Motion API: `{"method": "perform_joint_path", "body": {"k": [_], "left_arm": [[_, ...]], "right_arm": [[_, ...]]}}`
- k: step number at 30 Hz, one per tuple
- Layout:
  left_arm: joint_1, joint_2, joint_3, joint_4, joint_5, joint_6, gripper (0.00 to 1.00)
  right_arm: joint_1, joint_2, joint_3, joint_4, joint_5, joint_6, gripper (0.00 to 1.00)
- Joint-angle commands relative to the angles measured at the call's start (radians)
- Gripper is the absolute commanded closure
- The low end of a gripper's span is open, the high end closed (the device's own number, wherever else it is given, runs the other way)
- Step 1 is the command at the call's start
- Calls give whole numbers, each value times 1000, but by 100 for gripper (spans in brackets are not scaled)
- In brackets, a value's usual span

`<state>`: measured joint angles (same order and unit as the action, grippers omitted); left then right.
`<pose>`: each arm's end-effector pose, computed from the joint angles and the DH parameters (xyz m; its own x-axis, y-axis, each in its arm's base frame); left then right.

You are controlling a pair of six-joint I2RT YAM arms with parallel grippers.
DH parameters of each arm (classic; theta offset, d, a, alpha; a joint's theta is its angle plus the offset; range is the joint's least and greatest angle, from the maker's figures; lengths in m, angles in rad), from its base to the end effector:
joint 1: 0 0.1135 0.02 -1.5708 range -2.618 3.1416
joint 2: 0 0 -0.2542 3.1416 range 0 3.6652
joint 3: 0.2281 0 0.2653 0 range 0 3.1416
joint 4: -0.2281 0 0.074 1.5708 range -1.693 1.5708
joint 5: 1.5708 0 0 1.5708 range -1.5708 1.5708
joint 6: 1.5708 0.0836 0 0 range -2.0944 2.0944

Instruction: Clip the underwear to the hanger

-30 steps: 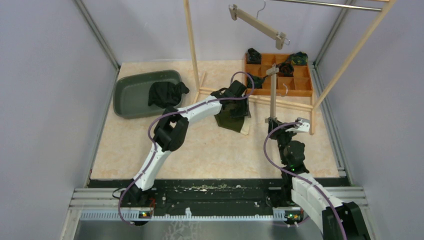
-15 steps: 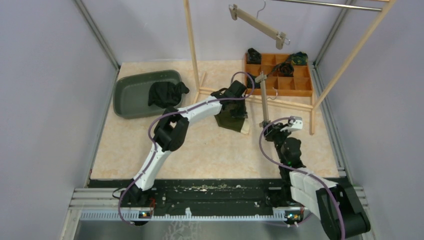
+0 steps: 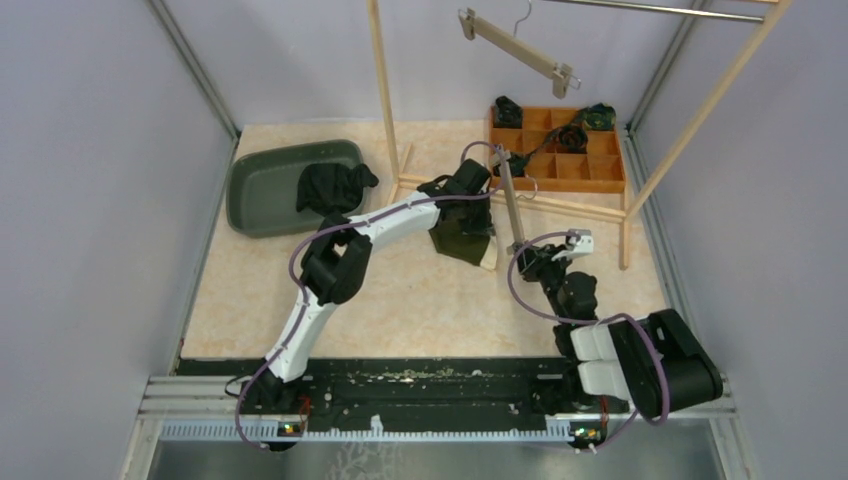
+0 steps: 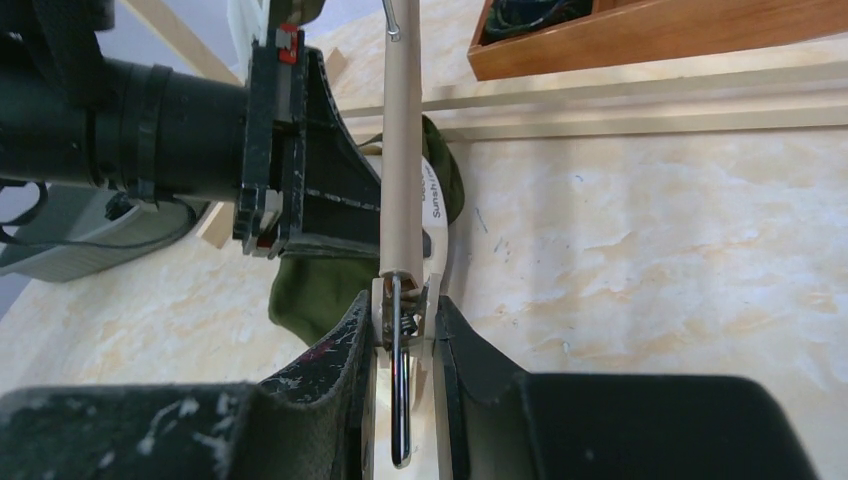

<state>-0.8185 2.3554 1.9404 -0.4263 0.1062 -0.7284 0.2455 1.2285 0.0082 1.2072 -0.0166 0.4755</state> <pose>0.3796 -0.4186 0.1270 -0.8956 -0.0118 -0.4448 0.2387 0.8309 -0.5026 0.2299 0.0590 0.1288 -0.1299 0.4393 -0.8889 -0.2245 0.8602 0.4579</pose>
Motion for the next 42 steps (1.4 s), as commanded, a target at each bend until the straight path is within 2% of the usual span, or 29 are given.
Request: {"method": "perform_joint_path", "body": {"k": [1,13,18,42], "left_arm": [[-4,-70,-12,29,23,8,100],[-4,-85,-19,33,43,7,100],[-4,-92,-19,32,46,9,100],[-1,-109,5,12,50,9,100]], "right_arm": [[-4,77,20,242,-66,11,100],[6,228,26,394,-64,16,100],[16,349,27,512,-57,28,100],[126,448,99,519,116,-35,100]]}}
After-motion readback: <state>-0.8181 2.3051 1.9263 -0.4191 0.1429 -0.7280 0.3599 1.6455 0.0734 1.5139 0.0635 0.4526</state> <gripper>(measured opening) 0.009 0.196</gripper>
